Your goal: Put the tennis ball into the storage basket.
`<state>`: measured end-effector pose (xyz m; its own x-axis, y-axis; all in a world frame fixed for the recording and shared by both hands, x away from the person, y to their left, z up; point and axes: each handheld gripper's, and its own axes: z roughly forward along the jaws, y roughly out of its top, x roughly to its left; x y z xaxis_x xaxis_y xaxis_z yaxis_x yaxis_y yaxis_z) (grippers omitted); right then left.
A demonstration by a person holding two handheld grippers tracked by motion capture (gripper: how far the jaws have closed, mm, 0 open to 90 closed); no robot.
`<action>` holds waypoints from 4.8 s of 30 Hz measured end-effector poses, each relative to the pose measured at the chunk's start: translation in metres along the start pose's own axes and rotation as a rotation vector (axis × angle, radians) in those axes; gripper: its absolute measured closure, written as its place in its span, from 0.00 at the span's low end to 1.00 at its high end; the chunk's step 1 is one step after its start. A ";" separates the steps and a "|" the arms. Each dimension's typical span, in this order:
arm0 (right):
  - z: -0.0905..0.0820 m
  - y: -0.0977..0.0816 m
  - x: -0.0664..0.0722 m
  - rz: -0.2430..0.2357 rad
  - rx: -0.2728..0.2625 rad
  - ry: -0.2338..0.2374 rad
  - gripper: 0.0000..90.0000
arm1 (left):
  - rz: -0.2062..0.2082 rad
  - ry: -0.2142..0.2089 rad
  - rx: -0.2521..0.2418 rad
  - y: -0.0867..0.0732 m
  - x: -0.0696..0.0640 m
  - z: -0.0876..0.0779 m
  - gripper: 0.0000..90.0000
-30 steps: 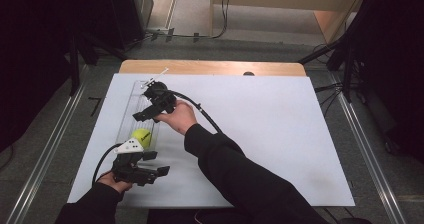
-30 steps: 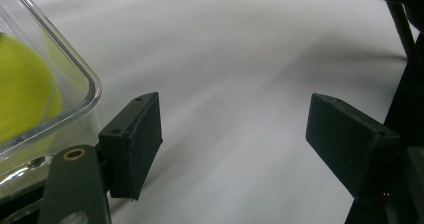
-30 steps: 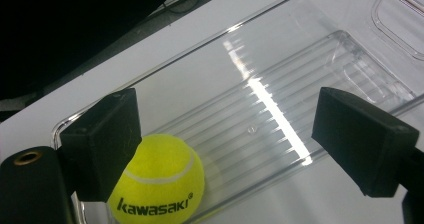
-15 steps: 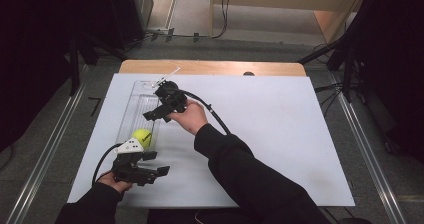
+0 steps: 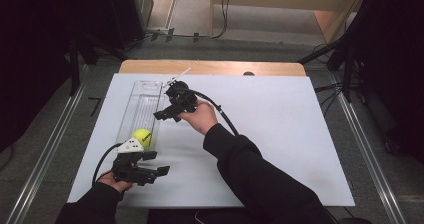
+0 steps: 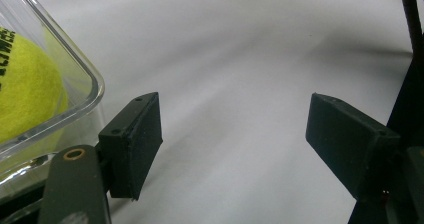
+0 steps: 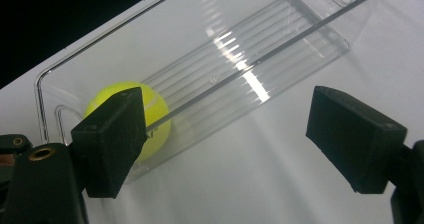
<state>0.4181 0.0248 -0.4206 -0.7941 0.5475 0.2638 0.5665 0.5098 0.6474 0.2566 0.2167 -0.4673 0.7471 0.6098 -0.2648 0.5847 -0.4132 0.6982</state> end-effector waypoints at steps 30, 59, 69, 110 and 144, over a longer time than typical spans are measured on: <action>-0.027 -0.033 -0.015 0.020 -0.006 0.001 0.25 | -0.008 0.009 -0.001 -0.002 0.000 -0.001 0.26; -0.054 -0.074 -0.030 0.036 -0.034 -0.002 0.25 | -0.015 0.014 -0.003 -0.003 0.000 -0.003 0.26; -0.071 -0.088 -0.030 0.027 -0.048 -0.003 0.25 | -0.013 0.018 0.001 -0.003 0.000 -0.003 0.26; -0.113 -0.153 -0.044 0.054 -0.035 -0.041 0.25 | -0.013 0.013 -0.007 -0.003 -0.001 -0.003 0.26; -0.156 -0.206 -0.039 0.102 -0.060 -0.077 0.24 | -0.012 0.013 -0.001 -0.002 -0.001 -0.003 0.26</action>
<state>0.2980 -0.2047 -0.4526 -0.7129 0.6446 0.2763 0.6271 0.4096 0.6626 0.2536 0.2189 -0.4664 0.7360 0.6232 -0.2646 0.5931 -0.4051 0.6958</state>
